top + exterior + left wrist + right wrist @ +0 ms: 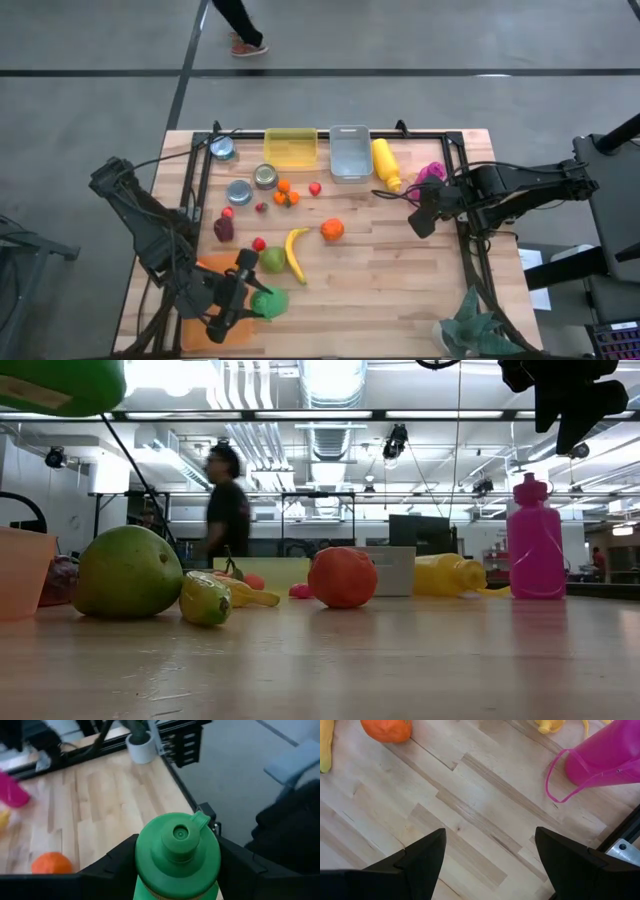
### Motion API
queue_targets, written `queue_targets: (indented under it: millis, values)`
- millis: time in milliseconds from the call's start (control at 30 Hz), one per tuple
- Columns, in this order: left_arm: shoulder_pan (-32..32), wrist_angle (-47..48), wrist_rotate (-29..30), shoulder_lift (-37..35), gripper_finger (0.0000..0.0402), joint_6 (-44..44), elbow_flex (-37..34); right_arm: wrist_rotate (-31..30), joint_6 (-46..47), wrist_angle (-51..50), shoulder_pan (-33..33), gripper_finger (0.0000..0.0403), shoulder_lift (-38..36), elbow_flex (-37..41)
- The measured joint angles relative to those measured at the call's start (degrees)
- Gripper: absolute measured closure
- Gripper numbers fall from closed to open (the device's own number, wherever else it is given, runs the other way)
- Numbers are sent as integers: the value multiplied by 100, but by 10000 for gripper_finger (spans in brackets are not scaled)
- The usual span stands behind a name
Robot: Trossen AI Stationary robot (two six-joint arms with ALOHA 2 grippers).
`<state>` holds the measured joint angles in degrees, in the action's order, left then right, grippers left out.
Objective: Pick & Place Food Item
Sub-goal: Put the green tumbler into the orange bin
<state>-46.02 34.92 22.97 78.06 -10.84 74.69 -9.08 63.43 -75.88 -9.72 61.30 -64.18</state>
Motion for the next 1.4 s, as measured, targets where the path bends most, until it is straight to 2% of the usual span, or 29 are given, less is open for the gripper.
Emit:
queue_targets:
  millis: [267, 333, 600, 700, 967, 1133, 1300, 1400]
  values:
    - [134, -151, -82, 0, 194, 192, -3, -1, 1, 0, -1, 99, 0, 0]
    - [317, -190, -324, 0, 194, 239, -8, -1, 1, 0, 1, 99, 0, 0]
    - [1538, -251, -2832, 0, 194, 1192, -10, 0, 0, 2, -1, 99, 0, 0]
    - [1797, -212, -3350, -9, 194, 1512, -10, 1, -1, 4, -1, 99, 0, 1]
    - [2172, -88, -3415, -35, 194, 1809, -12, 1, 1, 25, -1, 99, 0, 0]
    - [2218, 371, -3257, -136, 194, 1284, -15, -1, 1, 39, -1, 99, 0, 0]
    - [2081, 635, -2491, -481, 194, 636, -15, 2, 1, 44, -2, 99, 0, 2]
    - [1960, 583, -1759, -628, 194, -38, -15, 2, 1, 52, -2, 99, 2, 0]
